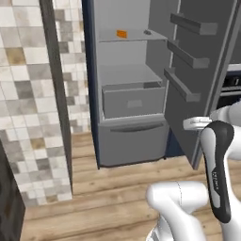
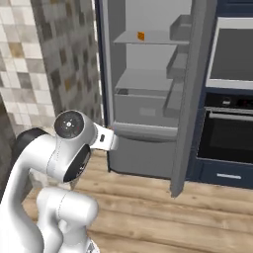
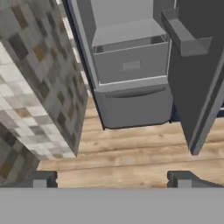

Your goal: Take the cheese, fish, and potato from the fridge and place them on the plate on the dining counter to create an appetizer plate.

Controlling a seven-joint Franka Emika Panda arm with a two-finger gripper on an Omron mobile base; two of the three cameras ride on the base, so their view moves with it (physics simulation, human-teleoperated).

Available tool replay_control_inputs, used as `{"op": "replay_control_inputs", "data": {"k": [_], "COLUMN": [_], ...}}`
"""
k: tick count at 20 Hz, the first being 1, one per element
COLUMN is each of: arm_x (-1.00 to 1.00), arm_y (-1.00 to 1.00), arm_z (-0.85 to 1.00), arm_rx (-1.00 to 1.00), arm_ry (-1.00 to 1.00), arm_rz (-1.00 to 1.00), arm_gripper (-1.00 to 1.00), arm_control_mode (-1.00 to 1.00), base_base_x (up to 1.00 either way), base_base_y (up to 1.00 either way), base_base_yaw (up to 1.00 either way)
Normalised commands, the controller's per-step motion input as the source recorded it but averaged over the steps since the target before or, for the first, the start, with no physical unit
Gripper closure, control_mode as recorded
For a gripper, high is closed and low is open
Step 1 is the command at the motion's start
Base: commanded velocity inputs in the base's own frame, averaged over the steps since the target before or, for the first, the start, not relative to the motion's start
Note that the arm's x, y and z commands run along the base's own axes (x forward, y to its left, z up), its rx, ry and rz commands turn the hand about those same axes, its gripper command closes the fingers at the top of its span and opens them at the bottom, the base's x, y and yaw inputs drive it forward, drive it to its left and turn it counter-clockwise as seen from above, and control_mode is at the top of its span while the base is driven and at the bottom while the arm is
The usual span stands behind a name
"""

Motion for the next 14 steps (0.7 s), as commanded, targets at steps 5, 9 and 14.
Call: {"op": "replay_control_inputs", "data": {"k": [5,9,14], "arm_x": [0.00,0.00,0.00], "arm_y": [0.00,0.00,0.00], "arm_z": [0.00,0.00,0.00], "arm_rx": [0.00,0.00,0.00], "arm_ry": [0.00,0.00,0.00], "arm_rz": [0.00,0.00,0.00], "arm_gripper": [-1.00,-1.00,-1.00], "arm_control_mode": [1.00,1.00,1.00], "base_base_x": [1.00,1.00,1.00], "base_base_y": [-0.20,-0.07,-0.29], "base_base_yaw": [0.06,0.06,0.03]}}
